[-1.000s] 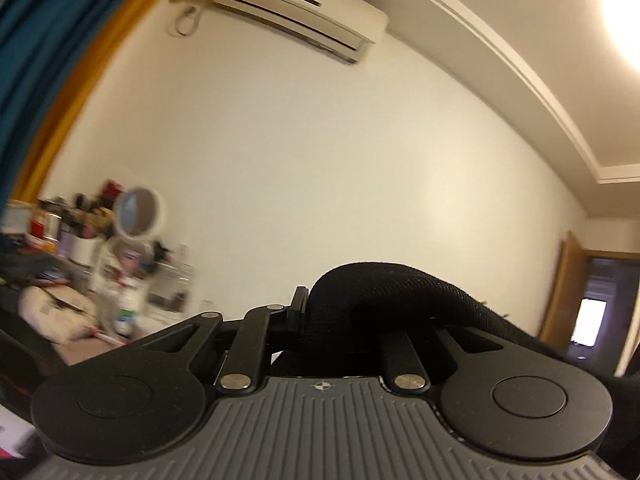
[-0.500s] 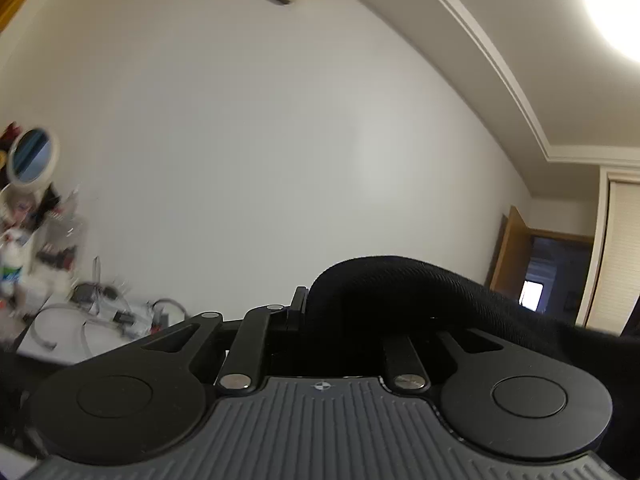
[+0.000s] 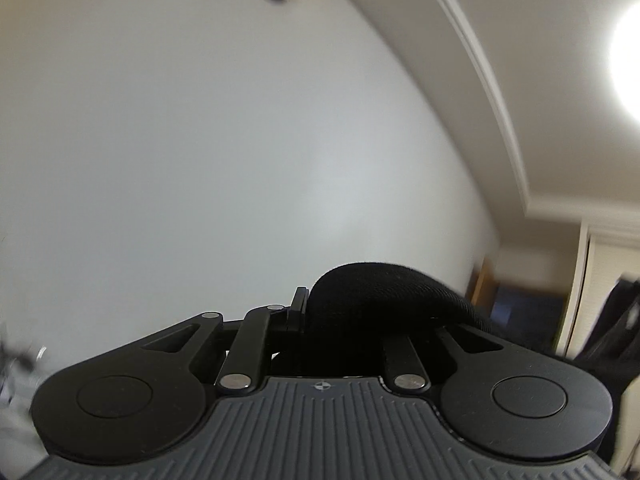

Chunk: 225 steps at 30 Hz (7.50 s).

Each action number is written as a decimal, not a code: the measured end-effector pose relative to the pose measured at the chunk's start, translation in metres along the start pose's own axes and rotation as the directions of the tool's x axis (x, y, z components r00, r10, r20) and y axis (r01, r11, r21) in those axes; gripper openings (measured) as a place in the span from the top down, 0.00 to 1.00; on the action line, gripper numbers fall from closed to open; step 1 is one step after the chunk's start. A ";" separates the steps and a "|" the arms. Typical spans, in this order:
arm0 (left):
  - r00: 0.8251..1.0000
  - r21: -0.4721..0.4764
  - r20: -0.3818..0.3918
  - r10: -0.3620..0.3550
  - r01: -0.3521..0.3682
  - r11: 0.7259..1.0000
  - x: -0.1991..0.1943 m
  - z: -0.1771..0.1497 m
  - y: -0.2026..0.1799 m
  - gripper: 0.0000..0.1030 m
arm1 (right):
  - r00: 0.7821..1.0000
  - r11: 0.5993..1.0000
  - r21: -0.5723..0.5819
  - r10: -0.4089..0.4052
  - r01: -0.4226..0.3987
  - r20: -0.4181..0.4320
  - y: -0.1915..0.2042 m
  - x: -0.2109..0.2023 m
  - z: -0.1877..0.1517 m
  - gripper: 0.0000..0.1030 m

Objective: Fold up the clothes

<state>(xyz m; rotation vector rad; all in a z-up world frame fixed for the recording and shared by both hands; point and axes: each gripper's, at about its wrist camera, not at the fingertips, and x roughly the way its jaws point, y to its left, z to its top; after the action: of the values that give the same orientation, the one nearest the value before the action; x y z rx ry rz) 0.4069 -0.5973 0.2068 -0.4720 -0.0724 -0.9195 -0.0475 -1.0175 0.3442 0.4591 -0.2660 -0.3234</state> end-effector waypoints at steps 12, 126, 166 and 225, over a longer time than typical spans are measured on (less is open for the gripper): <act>0.856 0.104 0.439 0.274 -0.352 0.930 0.013 0.219 0.029 0.87 | 0.942 0.960 -0.128 0.271 -0.249 0.199 0.193 0.246 0.093 0.90; 0.426 0.217 -0.791 0.438 -0.475 0.853 0.371 -0.473 0.213 0.86 | 0.336 0.895 -0.280 -0.398 0.348 -0.854 -0.352 0.543 -0.630 0.08; 0.415 0.415 -0.774 0.479 -0.239 0.878 0.413 -0.461 0.141 0.13 | 0.335 0.773 -0.243 -0.504 0.586 -0.796 -0.417 0.479 -0.555 0.08; 0.211 0.315 -0.794 0.570 -0.659 0.682 0.410 -0.474 0.159 0.08 | 0.491 0.974 -0.179 -0.225 0.140 -0.842 -0.384 0.678 -0.557 0.13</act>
<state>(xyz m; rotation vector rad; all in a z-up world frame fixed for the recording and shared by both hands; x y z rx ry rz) 0.7159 -1.0230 -0.1698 -0.0297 1.0642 -0.2293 0.6579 -1.3723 -0.1975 0.5128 0.8079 -0.2754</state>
